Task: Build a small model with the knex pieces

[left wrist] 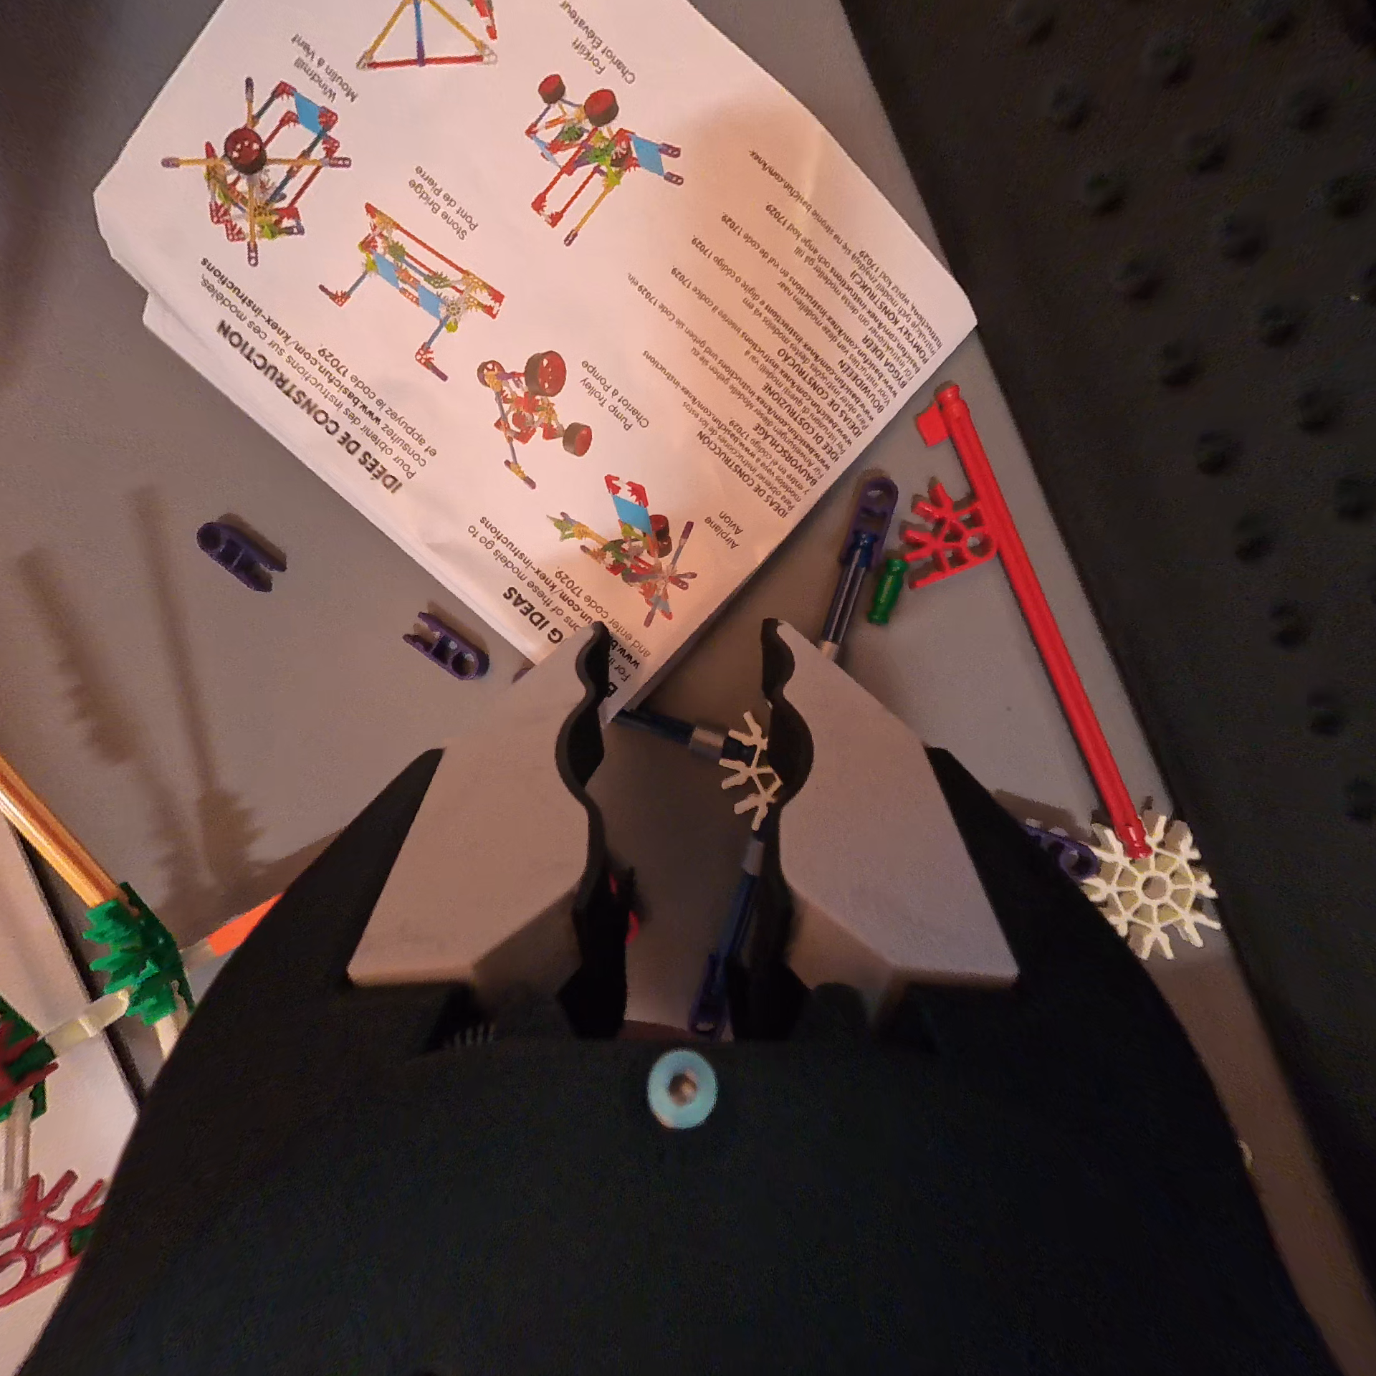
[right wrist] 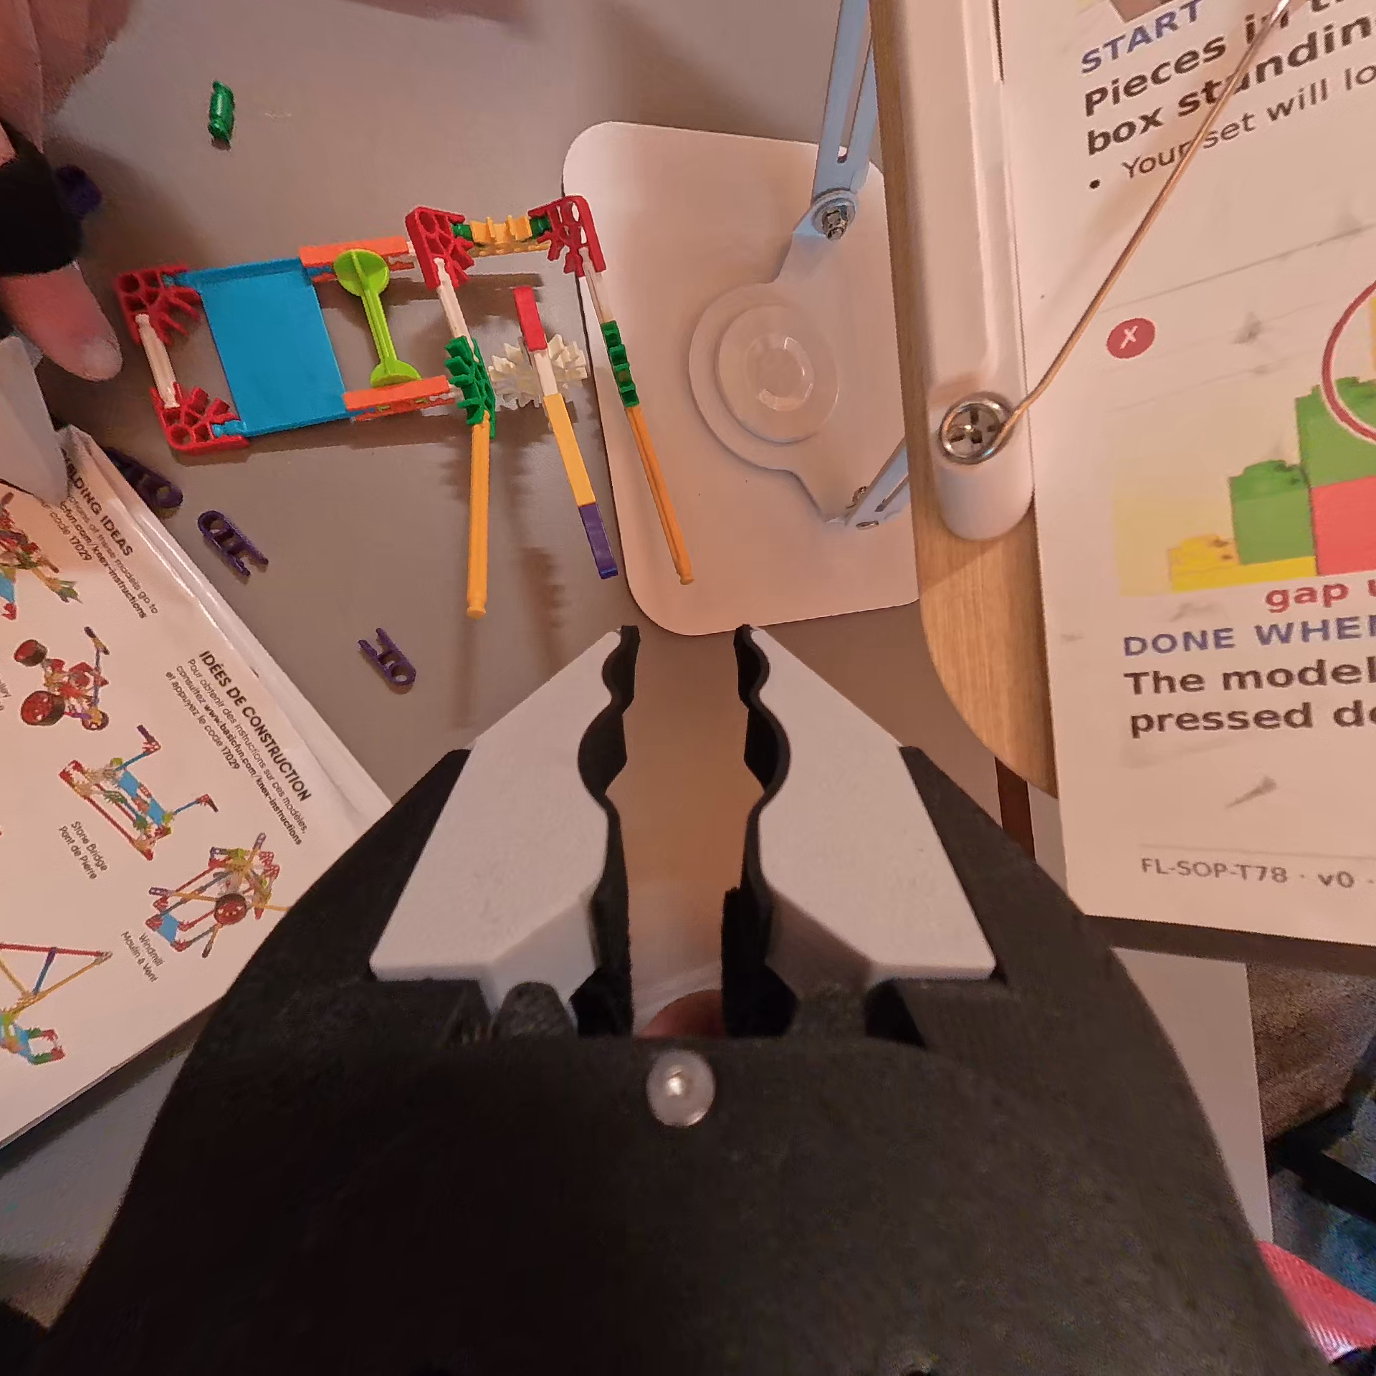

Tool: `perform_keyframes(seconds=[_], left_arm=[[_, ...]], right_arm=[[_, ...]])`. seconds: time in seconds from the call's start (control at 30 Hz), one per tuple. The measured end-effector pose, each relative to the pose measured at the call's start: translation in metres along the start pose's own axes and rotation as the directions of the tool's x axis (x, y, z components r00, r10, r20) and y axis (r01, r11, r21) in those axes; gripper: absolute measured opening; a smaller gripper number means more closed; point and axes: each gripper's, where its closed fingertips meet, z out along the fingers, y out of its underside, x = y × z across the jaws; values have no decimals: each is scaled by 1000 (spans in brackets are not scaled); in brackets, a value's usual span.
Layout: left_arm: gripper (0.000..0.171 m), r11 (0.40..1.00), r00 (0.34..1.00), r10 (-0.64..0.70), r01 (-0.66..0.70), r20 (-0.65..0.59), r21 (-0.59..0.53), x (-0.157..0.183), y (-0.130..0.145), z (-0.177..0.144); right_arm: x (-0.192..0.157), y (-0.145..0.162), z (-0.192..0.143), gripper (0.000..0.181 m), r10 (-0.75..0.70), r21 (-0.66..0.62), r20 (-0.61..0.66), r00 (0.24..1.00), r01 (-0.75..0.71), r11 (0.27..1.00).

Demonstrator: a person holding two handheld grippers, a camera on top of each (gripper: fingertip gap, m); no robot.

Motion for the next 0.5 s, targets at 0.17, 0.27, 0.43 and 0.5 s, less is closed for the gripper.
perform_keyframes(seconds=[0.17, 0.27, 0.43, 0.5], left_arm=[[49, 1000, 1000, 7, -7, 30, -5, -4, 1, 2], [49, 1000, 1000, 5, -5, 29, -2, -4, 1, 2], [49, 1000, 1000, 5, -5, 29, -1, -4, 1, 2], [49, 1000, 1000, 5, -5, 29, 0, -3, 1, 2]], right_arm=[[0, 0, -1, 25, -1, 3, -1, 1000, 1, 1000], [0, -1, -1, 25, -2, 4, -1, 1000, 2, 1000], [0, -1, -2, 25, -2, 5, -2, 1000, 2, 1000], [0, -1, -2, 25, -2, 6, -2, 1000, 2, 1000]])
